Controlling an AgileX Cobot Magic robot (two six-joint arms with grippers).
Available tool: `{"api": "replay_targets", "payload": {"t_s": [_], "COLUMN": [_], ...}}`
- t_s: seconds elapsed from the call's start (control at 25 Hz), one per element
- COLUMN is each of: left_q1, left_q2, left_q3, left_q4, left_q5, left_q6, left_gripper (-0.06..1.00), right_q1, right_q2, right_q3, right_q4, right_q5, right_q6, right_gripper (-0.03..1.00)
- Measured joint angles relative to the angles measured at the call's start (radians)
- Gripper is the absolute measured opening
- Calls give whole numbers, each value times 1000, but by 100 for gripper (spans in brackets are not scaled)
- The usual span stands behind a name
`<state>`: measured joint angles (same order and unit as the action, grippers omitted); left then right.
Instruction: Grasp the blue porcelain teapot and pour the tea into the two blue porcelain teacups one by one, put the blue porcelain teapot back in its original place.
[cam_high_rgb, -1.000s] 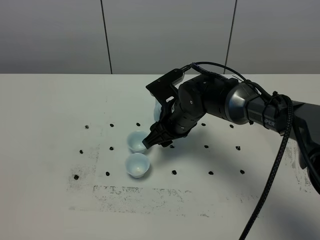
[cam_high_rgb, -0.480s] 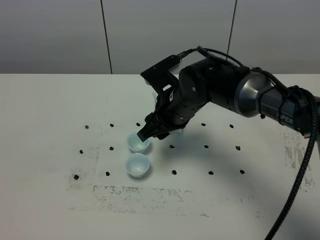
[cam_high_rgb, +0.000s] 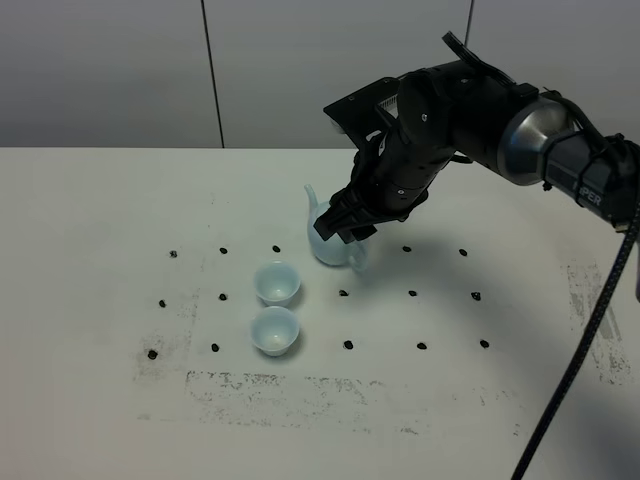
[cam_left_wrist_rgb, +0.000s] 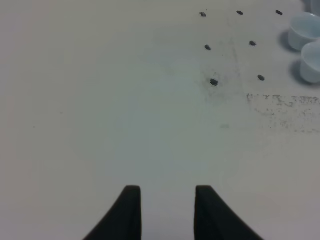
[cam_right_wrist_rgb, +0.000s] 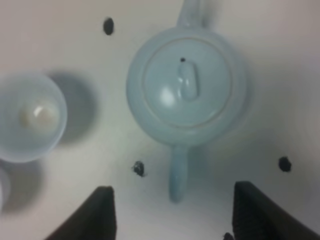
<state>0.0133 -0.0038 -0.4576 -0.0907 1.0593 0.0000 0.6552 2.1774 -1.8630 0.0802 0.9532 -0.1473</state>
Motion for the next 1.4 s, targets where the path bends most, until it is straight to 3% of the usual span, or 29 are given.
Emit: {"api": "replay_targets", "payload": {"t_s": [0.44,0.8,1.4], "left_q1": [0,0,0], "left_q2": [0,0,0], "left_q3": [0,0,0], "left_q4": [0,0,0], "left_q5": [0,0,0], "left_q6": [0,0,0], "left_gripper": [29,29,29], "right_q1": [-3,-14,-23], "right_q2": [104,140,157], "right_q3": [-65,-65,-66], "right_q4": [33,18,3], "right_q5": [24,10,-23], "right_q6": [5,12,18], "right_gripper": [49,43,43]}}
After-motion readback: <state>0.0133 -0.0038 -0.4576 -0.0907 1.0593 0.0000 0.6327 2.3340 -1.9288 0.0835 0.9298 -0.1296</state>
